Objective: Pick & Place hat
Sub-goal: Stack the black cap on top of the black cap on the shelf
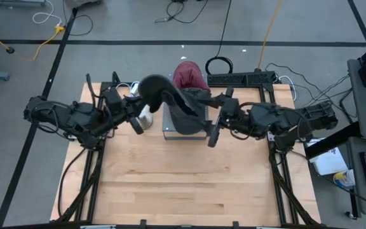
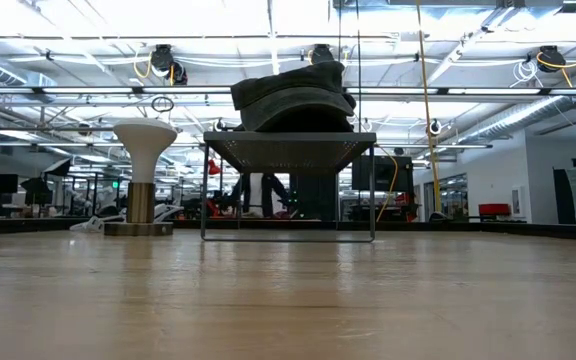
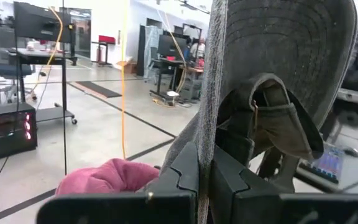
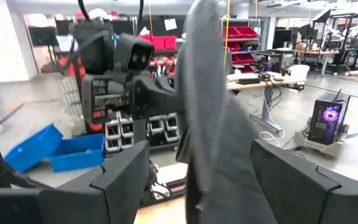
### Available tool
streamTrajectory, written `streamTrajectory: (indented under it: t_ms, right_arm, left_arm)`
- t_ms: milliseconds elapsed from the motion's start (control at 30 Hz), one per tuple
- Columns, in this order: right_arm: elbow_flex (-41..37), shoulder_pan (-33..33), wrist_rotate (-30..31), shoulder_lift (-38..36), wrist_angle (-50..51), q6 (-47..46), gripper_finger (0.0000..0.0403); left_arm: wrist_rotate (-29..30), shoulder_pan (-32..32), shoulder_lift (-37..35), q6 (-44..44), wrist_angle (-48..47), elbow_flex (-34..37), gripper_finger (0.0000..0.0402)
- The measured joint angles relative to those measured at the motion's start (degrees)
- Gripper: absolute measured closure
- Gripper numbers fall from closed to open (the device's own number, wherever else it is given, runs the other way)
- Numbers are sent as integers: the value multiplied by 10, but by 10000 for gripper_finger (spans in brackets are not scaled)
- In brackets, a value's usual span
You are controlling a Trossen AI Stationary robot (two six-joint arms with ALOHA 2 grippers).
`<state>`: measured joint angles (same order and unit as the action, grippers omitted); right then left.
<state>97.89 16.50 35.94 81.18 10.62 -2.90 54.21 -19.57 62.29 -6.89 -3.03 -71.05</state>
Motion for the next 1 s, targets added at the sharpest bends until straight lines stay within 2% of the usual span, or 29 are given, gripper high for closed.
streamTrajectory:
  t_ms: [267,467,633,833,867,1000]
  right_arm:
    - [0,-13,4,30,5,15,126]
    - [0,-14,72,41,18,80,151]
    - [0,-14,74,41,16,101,225]
    - [0,-14,61,41,16,96,371]
    - [0,-15,58,41,17,97,386]
    - [0,-14,57,40,17,97,395]
  left_arm:
    - [-5,13,41,-12,16,0,393]
    - [-7,12,46,-14,26,0,393]
    - [-19,12,44,-14,35,0,393]
    - [-22,12,44,-29,37,0,385]
    - [-23,11,44,-29,37,0,384]
    - [-42,12,43,-29,37,0,381]
